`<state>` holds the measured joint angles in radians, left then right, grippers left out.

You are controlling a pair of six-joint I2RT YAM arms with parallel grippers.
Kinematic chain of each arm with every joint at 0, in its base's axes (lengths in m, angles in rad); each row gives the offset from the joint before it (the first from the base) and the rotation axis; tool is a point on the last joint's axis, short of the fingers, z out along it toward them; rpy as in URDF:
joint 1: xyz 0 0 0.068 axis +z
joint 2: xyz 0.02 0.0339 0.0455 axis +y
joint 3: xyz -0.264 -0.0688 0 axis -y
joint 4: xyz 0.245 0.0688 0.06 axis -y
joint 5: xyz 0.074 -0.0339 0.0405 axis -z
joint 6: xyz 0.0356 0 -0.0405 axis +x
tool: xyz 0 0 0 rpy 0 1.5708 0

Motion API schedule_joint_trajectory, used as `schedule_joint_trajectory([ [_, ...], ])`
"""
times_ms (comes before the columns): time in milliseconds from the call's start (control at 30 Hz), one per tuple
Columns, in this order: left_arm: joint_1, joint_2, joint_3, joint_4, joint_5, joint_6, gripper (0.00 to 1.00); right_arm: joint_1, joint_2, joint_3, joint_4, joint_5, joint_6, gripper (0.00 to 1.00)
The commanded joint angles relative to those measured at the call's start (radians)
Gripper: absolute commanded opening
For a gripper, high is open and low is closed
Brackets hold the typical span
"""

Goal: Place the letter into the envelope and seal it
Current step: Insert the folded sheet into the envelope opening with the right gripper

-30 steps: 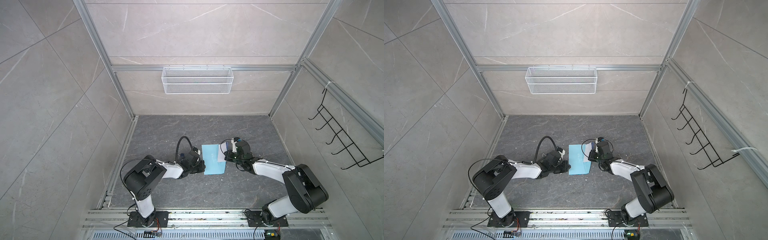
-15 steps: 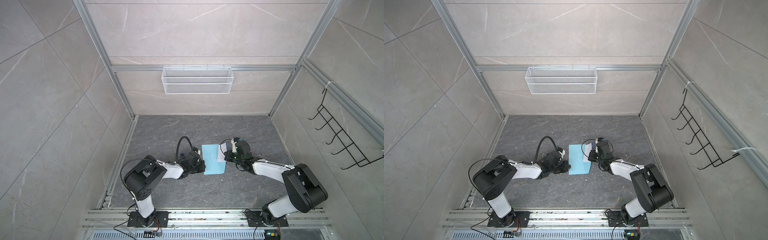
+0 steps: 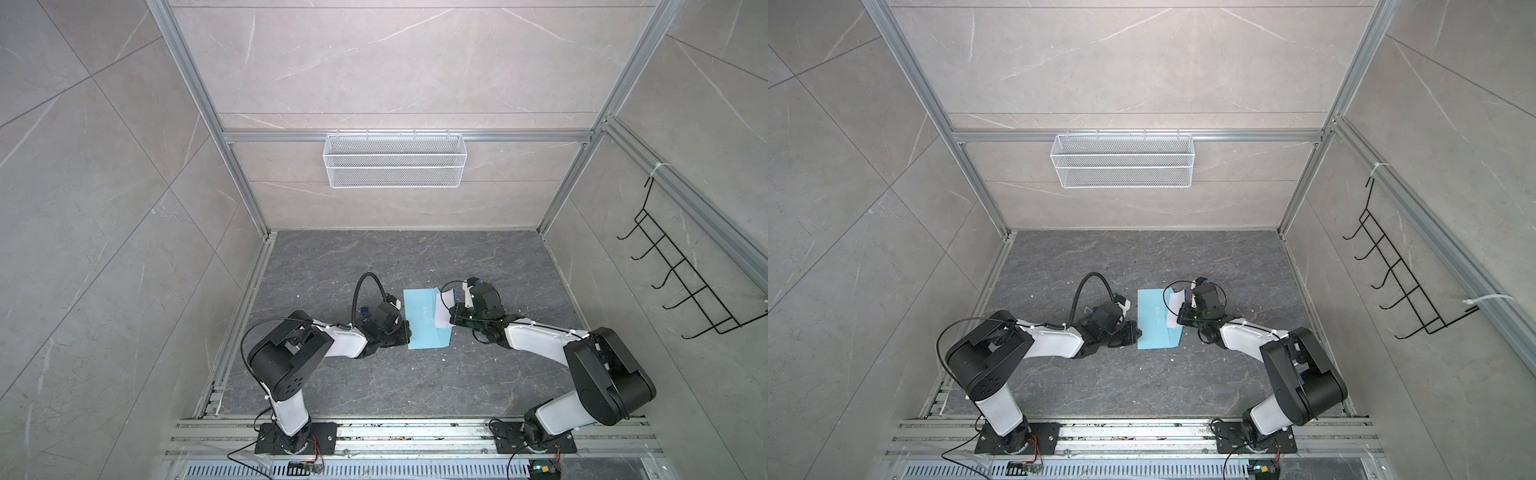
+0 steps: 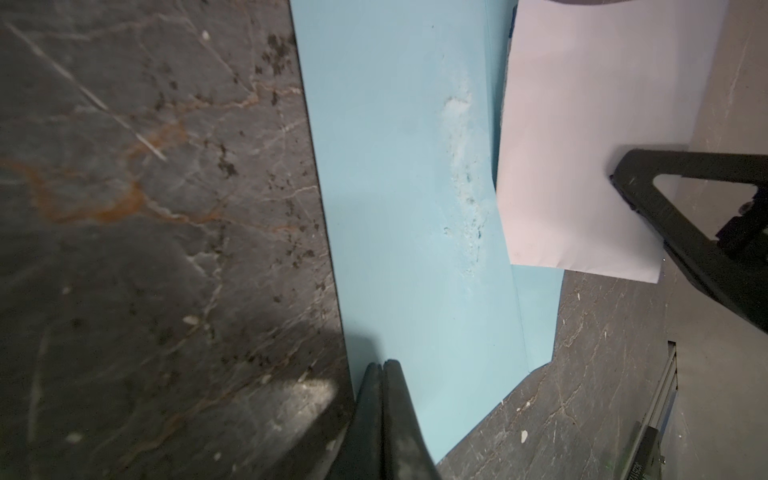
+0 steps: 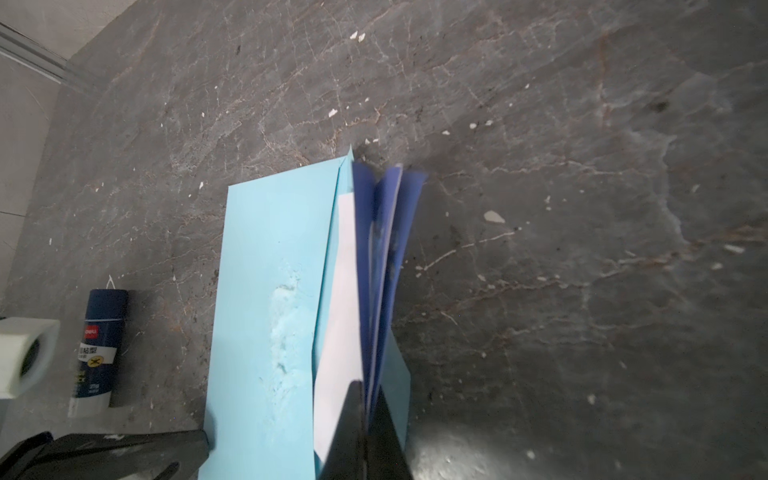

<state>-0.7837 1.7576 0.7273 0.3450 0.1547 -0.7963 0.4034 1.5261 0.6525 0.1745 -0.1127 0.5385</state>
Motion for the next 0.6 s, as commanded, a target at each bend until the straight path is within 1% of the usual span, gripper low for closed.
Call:
schedule_joint_trajectory([
  [0,-0.005,0.011,0.009,-0.001,-0.027,0.000,0.00,-0.005,-0.006,0.015,-0.047,0.008,-0.027,0.00],
  [567,-0.007,0.005,0.006,0.001,-0.036,0.000,0.00,-0.005,-0.021,0.023,-0.079,0.000,-0.021,0.00],
])
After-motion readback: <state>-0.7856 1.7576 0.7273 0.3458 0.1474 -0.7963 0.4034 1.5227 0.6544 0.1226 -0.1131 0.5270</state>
